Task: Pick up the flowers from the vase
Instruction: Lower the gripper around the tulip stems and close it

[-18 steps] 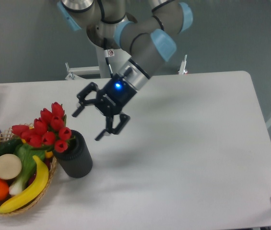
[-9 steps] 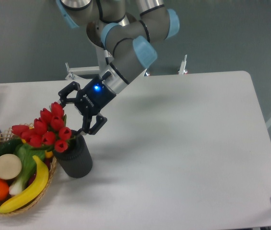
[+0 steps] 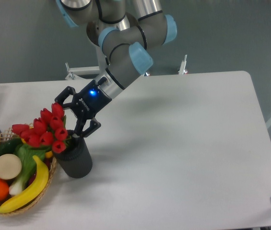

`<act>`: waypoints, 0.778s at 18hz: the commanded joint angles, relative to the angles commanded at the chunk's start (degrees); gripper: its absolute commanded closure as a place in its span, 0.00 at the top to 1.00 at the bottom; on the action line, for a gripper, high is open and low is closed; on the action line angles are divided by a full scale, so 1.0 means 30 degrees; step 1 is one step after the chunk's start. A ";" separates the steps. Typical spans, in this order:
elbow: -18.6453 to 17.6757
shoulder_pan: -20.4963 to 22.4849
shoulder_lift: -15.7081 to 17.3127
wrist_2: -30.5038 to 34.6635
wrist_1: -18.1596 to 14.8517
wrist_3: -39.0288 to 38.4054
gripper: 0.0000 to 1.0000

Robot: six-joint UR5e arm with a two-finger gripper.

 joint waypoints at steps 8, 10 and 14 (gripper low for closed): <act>0.0175 0.0146 0.0235 0.0000 0.0000 -0.0088 0.00; 0.0292 0.0205 0.0322 0.0000 0.0000 -0.0204 0.00; 0.0673 0.0526 0.0907 -0.0029 0.0000 -0.1520 0.00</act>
